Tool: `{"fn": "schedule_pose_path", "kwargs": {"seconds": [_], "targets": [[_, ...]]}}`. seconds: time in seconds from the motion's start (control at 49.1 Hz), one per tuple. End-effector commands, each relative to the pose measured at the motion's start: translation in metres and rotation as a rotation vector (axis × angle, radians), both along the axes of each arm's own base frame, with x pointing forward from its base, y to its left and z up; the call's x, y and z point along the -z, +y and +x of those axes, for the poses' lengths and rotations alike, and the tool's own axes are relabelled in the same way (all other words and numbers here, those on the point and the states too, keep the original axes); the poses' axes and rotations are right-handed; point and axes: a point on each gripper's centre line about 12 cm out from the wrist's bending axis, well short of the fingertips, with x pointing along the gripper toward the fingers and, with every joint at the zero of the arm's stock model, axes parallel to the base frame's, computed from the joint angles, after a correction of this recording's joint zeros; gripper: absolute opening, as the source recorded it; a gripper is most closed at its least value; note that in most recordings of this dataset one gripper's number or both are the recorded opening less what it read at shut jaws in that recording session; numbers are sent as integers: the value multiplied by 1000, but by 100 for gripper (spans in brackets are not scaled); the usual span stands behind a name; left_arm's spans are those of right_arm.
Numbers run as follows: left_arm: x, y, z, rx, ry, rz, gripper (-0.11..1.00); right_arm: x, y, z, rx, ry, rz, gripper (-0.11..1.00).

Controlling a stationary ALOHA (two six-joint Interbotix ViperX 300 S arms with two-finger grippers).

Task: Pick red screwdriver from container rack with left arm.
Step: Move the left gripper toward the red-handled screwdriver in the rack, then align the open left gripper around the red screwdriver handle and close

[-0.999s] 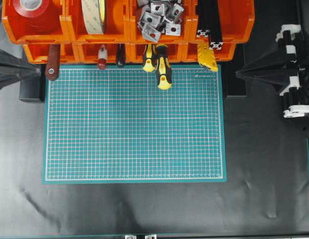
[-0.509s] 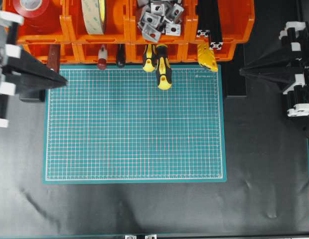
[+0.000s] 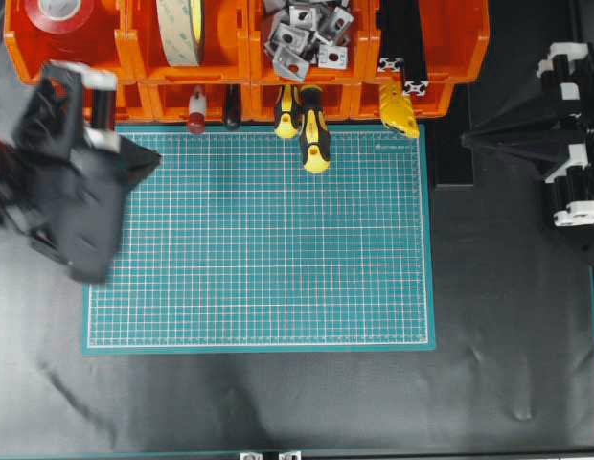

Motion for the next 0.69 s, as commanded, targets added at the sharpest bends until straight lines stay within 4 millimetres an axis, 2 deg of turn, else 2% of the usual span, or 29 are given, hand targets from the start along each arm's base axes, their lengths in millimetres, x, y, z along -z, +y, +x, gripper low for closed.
{"fn": "schedule_pose_path", "kwargs": {"seconds": [0.0,0.163,0.428,0.673], "targets": [[-5,-7,10,-47,-21,98,0,-14,2,3,-9,-37,2,0],[8,-15,27,-219,-49,193,0,-14,3,3,-17,-34,-1,0],[36,-24,39,-217,14,247,0,-10,6,2,-29,-26,-4,0],[35,-25,42,-215,11,244,0,-8,9,2,-48,-20,-7,0]]}}
